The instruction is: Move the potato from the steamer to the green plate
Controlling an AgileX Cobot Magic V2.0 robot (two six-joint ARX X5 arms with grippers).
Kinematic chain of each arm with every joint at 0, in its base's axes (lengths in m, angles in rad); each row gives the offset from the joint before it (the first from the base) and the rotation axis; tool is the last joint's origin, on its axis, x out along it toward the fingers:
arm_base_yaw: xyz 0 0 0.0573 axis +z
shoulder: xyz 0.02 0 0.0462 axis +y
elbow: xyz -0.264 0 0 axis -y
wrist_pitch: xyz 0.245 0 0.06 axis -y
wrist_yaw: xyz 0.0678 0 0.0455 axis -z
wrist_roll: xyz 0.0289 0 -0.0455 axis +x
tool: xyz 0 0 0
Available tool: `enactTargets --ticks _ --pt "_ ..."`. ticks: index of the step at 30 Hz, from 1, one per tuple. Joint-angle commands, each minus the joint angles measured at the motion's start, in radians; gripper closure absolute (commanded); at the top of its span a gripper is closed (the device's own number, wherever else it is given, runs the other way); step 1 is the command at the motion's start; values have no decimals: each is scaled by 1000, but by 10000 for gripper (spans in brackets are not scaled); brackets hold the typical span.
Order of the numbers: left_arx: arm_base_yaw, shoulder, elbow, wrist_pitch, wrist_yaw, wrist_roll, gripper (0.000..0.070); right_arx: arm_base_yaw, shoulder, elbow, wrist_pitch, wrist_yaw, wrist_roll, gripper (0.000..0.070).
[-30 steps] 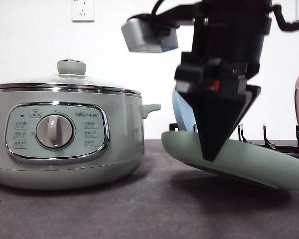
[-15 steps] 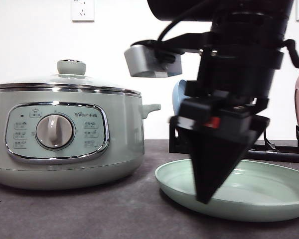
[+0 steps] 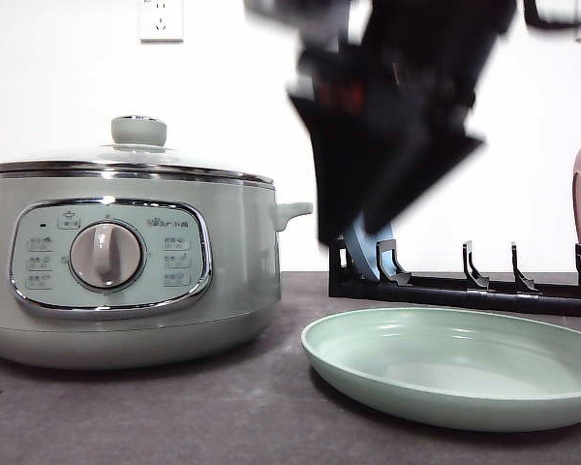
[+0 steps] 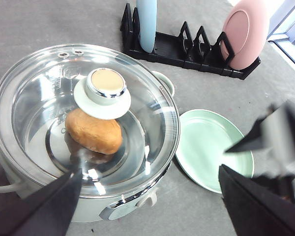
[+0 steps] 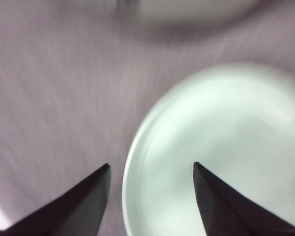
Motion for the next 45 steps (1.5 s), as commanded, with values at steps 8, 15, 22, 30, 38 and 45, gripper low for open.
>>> enactTargets --ticks 8,15,22,30,38,45 --pt "-3 7 23 12 4 8 133 -107 -65 166 10 -286 9 364" --pt "-3 7 23 11 4 5 134 -217 -64 248 22 -557 9 364" --pt "-3 7 23 11 4 5 134 -243 -64 254 9 -572 9 364" --pt "-3 33 36 40 -7 -48 132 -243 -64 254 6 -572 10 364" --pt "-67 245 277 -48 -101 -46 134 -243 -64 254 -13 -572 9 364" --pt "-194 510 558 -207 -276 -3 134 -243 -64 254 -18 -571 9 364"
